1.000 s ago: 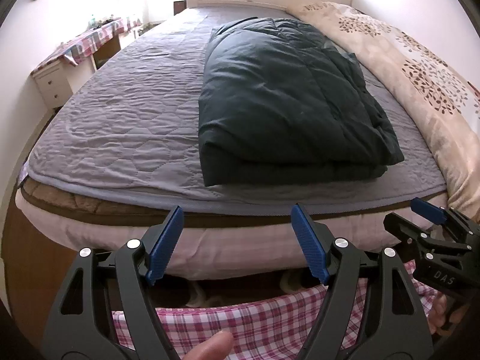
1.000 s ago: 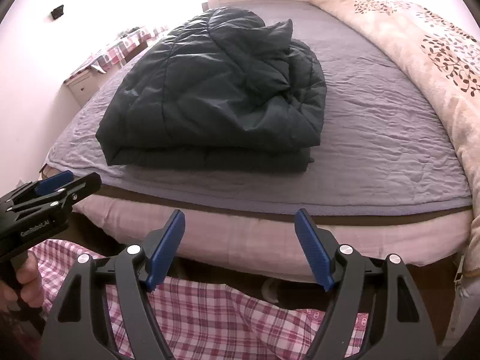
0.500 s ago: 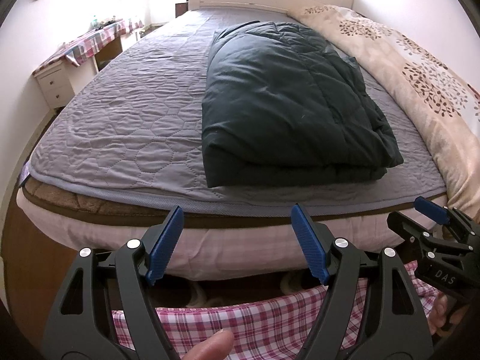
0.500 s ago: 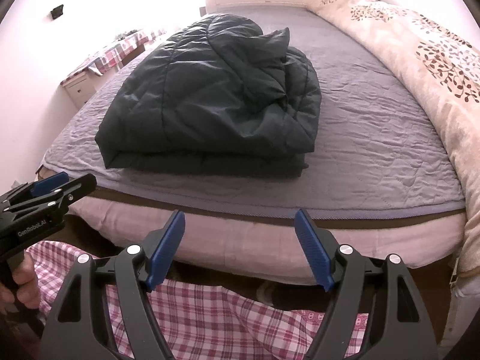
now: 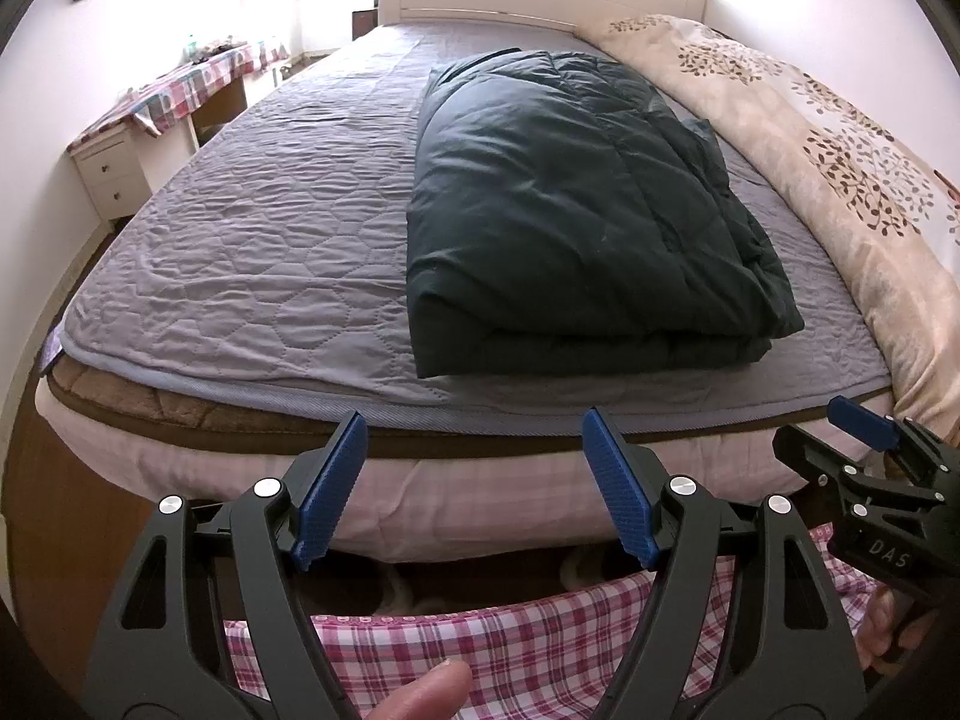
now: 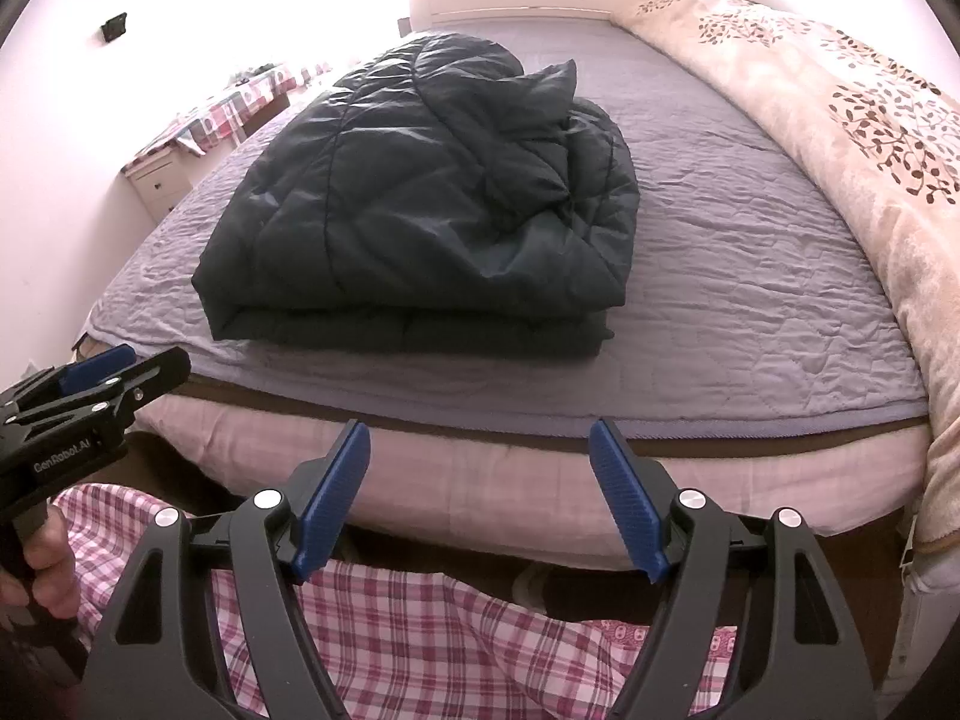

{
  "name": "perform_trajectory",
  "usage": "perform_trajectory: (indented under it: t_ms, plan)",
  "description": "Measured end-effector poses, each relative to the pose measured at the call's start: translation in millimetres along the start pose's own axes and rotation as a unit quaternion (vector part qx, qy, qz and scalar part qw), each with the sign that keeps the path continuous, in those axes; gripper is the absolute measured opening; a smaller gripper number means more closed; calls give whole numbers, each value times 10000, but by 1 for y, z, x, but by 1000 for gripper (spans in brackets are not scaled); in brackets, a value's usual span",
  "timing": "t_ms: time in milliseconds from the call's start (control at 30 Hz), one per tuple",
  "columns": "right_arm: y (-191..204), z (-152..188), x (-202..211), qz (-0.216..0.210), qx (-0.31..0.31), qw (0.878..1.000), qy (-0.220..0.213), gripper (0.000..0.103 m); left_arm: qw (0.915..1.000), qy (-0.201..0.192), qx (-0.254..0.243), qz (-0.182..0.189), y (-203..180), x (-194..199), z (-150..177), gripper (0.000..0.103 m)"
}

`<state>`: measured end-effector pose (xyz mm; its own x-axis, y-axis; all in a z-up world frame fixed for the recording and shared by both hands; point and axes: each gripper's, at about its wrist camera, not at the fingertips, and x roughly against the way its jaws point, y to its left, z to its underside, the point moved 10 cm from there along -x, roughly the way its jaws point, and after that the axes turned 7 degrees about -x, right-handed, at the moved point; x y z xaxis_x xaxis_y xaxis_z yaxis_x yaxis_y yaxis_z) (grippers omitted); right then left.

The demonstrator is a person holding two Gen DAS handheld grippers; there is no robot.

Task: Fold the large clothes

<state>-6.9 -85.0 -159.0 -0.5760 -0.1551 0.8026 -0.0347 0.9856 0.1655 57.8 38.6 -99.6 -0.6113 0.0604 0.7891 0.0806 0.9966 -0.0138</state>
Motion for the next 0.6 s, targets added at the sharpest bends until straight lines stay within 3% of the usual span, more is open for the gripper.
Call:
perform_trajectory:
  t_ms: [600]
  plan:
    - [1,2,-1,-29,-11,10000,16,74,10000,14,-9,1,0,1,0,73]
